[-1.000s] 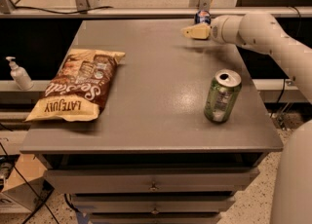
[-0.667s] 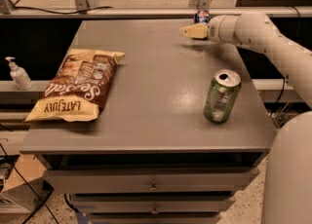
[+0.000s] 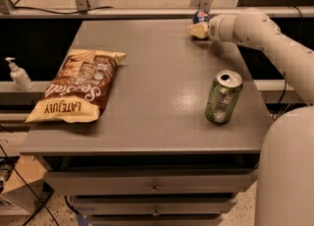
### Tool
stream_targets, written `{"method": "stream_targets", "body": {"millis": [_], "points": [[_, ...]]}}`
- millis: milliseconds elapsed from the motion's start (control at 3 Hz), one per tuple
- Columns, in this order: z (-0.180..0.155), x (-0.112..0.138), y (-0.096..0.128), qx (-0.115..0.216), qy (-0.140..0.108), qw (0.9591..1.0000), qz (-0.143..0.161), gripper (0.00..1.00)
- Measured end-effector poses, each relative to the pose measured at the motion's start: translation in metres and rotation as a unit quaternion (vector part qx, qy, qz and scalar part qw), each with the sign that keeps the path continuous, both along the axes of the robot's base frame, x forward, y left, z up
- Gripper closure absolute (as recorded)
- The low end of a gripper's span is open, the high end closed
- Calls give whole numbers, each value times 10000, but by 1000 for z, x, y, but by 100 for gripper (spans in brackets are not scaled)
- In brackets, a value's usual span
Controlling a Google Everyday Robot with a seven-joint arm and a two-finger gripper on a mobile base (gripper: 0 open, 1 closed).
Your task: Move pepsi can near brown chip bag
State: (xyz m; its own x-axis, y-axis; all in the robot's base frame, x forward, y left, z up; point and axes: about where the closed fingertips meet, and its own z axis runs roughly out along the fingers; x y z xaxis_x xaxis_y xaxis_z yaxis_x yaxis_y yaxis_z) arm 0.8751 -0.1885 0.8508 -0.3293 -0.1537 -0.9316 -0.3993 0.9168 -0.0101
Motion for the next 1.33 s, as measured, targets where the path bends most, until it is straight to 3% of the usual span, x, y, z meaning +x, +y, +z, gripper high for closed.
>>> {"method": "stream_targets", "body": {"millis": [667,1000,1333], "points": [[19,-9,10,-232,-167,9989,374,88],[55,-24,26,-230,-507,9946,872,100],[102,-54,47,-290,-939,9823,1592,100]]}}
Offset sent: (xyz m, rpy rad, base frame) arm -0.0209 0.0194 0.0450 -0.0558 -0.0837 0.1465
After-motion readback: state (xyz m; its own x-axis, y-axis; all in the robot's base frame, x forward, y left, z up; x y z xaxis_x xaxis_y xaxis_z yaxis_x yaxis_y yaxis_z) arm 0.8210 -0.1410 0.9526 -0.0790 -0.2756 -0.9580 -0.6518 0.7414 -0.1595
